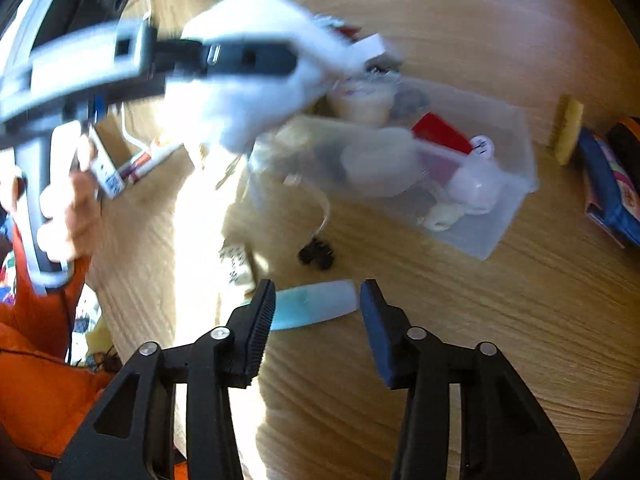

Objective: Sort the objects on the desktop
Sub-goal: 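Grasp the light blue tube with the right tool while the left tool holds the cloth bag, then carry the cloth bag and blue tube over the clear box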

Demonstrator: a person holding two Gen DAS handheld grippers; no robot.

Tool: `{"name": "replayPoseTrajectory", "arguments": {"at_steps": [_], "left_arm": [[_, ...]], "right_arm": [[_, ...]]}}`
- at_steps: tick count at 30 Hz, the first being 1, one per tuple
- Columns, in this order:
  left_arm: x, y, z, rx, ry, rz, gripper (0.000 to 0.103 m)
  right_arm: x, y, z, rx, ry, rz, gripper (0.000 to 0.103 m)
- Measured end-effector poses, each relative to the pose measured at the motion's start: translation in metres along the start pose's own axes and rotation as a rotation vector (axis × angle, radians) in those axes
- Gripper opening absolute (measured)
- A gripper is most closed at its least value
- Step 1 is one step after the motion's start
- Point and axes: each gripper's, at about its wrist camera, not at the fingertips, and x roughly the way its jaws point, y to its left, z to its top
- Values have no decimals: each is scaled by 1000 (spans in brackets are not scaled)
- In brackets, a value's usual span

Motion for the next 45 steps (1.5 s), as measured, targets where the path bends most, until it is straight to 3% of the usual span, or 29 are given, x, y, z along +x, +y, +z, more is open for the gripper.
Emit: {"name": "replayPoseTrajectory", "arguments": {"at_steps": [3, 4, 9, 16, 20, 23, 25, 29, 37, 45], "left_arm": [[-5, 4, 2, -12, -13, -7, 30], [-7, 6, 2, -16, -15, -9, 30], [-10, 14, 6, -33, -22, -20, 30], [-13, 21, 11, -47, -33, -33, 30], [-14, 23, 14, -52, -40, -36, 30], [-15, 24, 18, -56, -50, -38, 30], [-17, 24, 20, -52, -57, -37, 30], [-19, 21, 24, -37, -69, -32, 30], [-13, 21, 41, -17, -72, -35, 30], [-2, 26, 58, -10, -68, -34, 30]], "right_arm": [[6, 7, 1, -33, 22, -10, 65], [7, 8, 1, -43, 28, -9, 65], [16, 16, 2, -89, 68, -6, 67], [17, 20, 0, -130, 50, -27, 67], [15, 16, 2, -143, 49, -10, 51], [16, 15, 3, -140, 64, -9, 49], [15, 16, 4, -150, 74, -24, 50], [10, 21, 3, -192, 65, -58, 75], [29, 17, 9, -263, 122, -76, 75], [43, -2, 22, -194, 139, 23, 71]]}}
